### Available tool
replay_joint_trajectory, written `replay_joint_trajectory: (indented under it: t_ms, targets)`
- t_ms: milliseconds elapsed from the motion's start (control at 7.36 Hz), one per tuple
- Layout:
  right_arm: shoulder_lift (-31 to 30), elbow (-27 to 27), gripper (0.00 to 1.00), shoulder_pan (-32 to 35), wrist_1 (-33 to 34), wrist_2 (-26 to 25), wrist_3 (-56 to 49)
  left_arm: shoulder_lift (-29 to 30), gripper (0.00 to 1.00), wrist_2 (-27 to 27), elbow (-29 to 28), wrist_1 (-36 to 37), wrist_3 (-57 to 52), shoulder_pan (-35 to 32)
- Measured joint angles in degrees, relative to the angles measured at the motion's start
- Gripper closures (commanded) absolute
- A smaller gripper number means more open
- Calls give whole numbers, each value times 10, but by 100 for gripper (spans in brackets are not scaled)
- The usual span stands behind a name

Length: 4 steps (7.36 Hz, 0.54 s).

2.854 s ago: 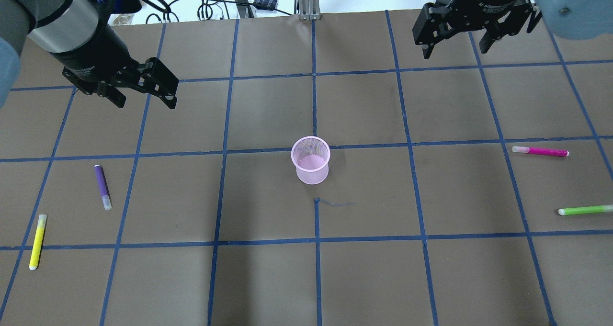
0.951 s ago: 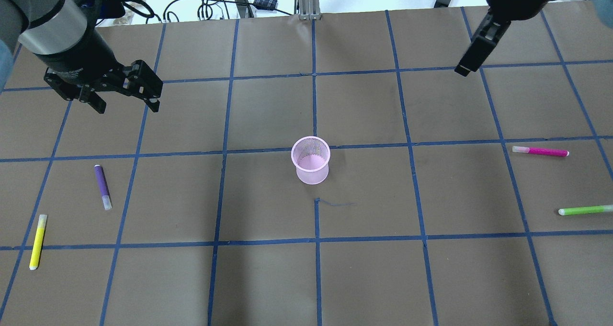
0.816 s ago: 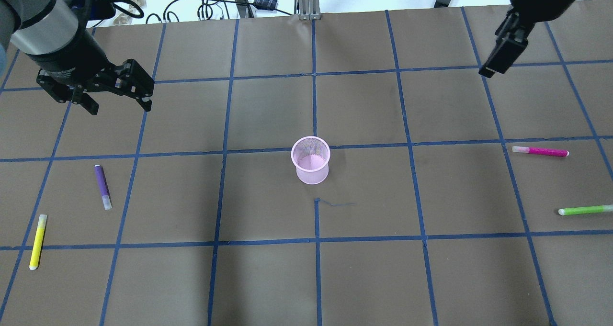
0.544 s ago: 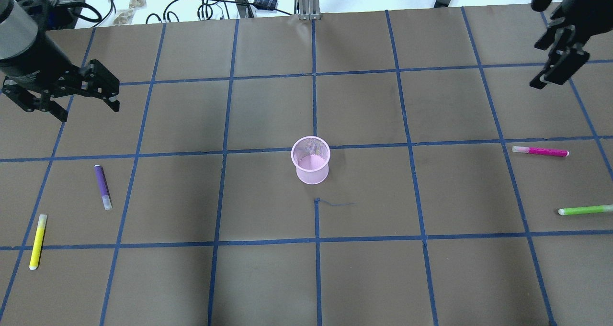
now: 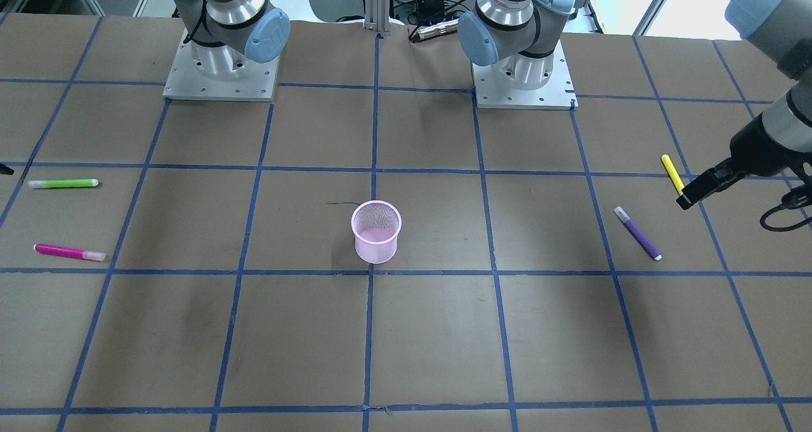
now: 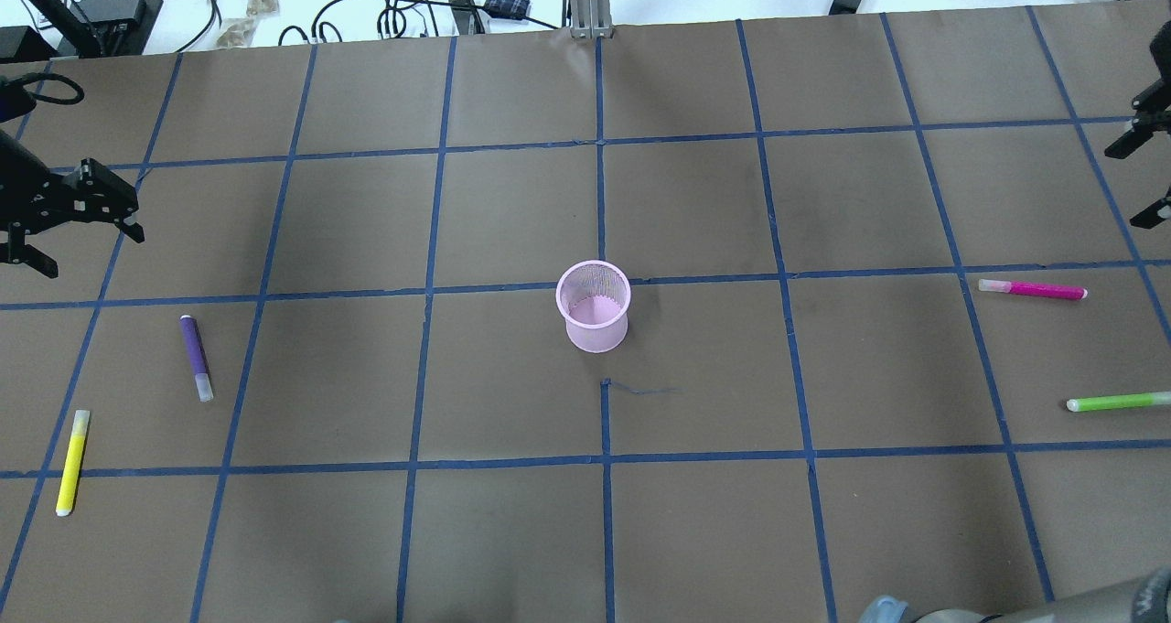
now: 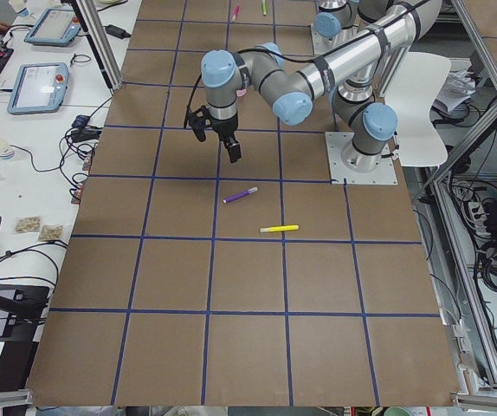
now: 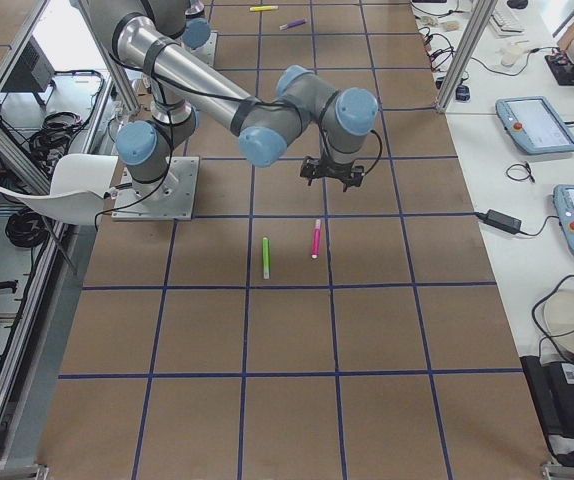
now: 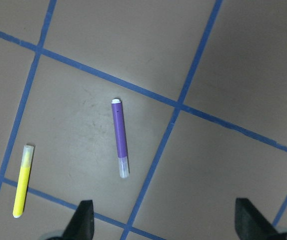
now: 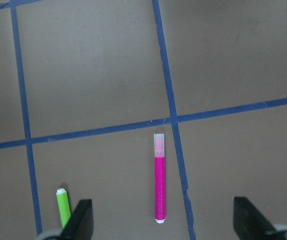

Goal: Insert purple and pink pens into pink cup

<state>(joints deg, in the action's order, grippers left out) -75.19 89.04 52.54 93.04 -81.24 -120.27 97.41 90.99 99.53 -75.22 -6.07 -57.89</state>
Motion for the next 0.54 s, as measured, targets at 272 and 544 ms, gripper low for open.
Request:
replay_joint_trajectory:
  t_ms: [272, 544]
  targets:
    - [62, -1, 6, -62, 7, 67, -93, 50, 0, -1, 14, 61, 2, 13]
    - [127, 0, 11, -89, 17, 122, -163, 99, 0, -1, 32, 117, 5, 14]
